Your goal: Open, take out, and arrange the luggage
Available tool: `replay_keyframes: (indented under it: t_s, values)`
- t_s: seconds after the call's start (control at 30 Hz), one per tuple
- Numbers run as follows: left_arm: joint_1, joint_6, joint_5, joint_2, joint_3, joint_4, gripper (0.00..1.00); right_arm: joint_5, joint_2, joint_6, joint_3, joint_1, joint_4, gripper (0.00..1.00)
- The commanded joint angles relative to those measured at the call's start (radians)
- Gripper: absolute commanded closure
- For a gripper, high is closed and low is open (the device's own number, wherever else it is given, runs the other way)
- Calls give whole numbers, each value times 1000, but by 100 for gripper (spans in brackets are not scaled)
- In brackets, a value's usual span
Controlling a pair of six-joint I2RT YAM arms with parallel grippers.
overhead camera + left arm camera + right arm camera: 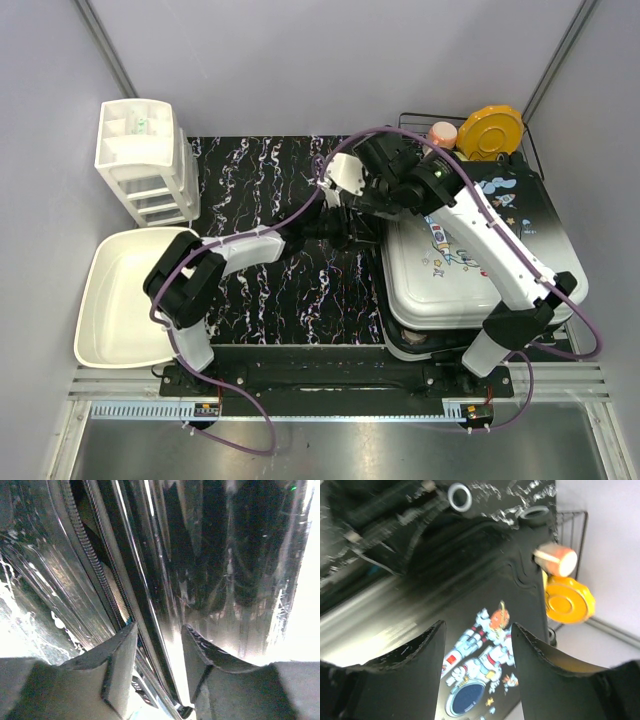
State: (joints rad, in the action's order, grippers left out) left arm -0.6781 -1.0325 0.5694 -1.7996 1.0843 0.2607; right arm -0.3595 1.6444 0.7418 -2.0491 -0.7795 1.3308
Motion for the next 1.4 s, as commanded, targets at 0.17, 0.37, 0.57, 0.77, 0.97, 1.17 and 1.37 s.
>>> replay_keyframes:
  t_s: [0.17, 0.37, 0.57, 0.77, 0.97, 1.17, 1.37]
  values:
    - [49, 124, -181, 152, -24, -210, 41, 241, 8, -50, 111, -70, 202, 41]
    - [31, 134, -149, 71, 9, -175, 34, 160, -9, 19, 288, -79, 151, 46]
    - [9, 129, -175, 11, 54, -173, 29, 39, -24, 39, 342, -79, 157, 48]
    - [6, 129, -256, -50, 92, -253, 31, 5, -26, 21, 314, -76, 182, 50]
    - [-37, 129, -210, -119, 177, -222, 27, -4, -32, 14, 283, -75, 200, 50]
    - [-48, 78, -148, -104, 207, -124, 21, 14, -34, -10, 218, -75, 205, 43]
    - [-64, 78, -135, 5, 227, -146, 19, 106, -70, -38, 116, -76, 139, 26]
